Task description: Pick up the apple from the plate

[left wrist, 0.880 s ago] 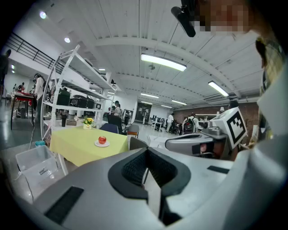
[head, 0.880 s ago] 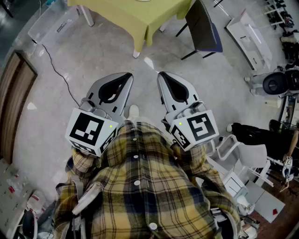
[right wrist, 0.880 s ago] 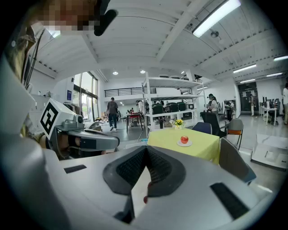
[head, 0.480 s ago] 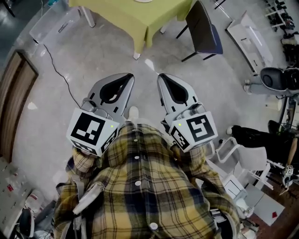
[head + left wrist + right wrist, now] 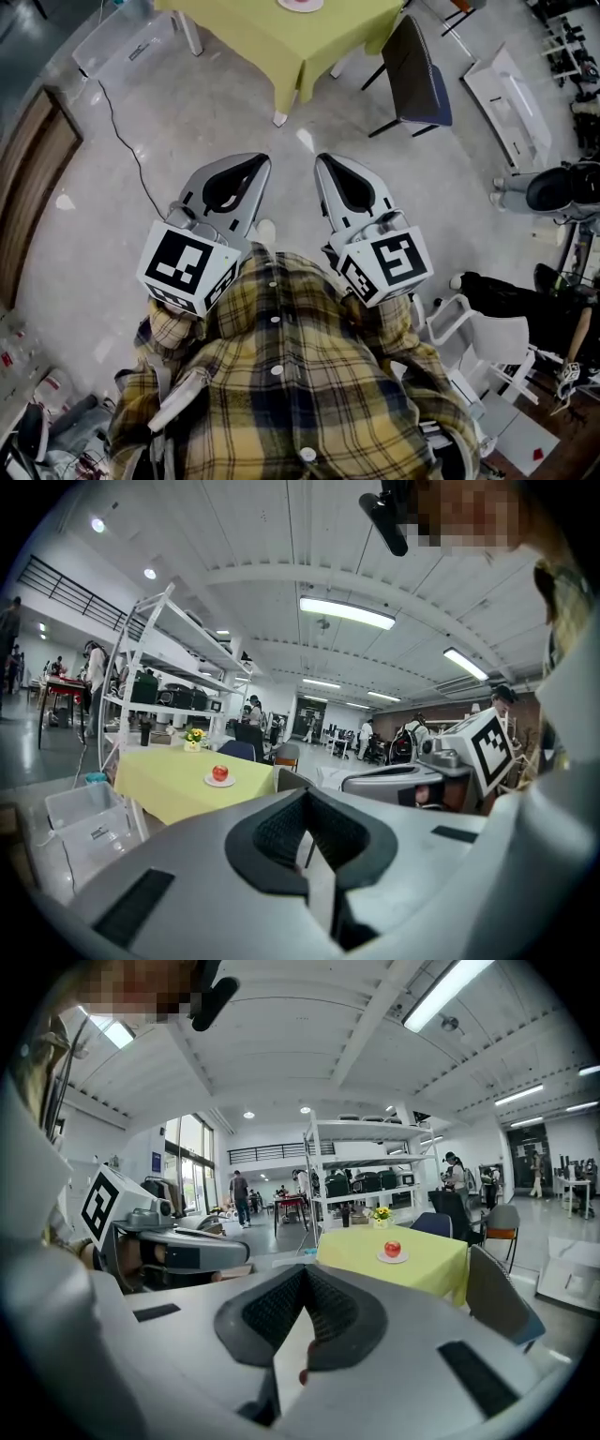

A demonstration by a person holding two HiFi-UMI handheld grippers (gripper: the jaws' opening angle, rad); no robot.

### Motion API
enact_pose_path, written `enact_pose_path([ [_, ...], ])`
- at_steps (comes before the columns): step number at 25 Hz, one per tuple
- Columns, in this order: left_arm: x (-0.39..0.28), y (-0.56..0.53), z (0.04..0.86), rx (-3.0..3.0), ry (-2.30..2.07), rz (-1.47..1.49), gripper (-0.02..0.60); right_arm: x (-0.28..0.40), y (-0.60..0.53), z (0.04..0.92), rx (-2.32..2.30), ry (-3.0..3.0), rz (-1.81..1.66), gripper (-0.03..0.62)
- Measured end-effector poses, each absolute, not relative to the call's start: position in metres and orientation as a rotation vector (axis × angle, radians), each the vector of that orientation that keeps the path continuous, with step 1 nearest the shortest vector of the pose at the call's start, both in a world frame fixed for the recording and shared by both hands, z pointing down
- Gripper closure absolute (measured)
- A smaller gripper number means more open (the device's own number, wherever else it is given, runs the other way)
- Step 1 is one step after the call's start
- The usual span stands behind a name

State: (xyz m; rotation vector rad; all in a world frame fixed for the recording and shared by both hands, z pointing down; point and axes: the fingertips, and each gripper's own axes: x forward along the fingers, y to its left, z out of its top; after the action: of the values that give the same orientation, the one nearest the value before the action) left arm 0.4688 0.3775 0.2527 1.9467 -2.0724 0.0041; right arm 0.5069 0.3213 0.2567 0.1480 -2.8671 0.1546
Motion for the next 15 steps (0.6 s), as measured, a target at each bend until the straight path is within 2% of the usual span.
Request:
enact_pose_path([
  [7,0.441,0.380,0.261,1.913,-2.078,-0.006,0.575,0.481,0.320,0.265,0.134,-2.852,0.170,0.597],
  [15,0.367,0.370,0.261,1.915,-2.063,-0.020,0.575,0.417,0.307,0.267,0.182,-2.828,0.174,0.597],
])
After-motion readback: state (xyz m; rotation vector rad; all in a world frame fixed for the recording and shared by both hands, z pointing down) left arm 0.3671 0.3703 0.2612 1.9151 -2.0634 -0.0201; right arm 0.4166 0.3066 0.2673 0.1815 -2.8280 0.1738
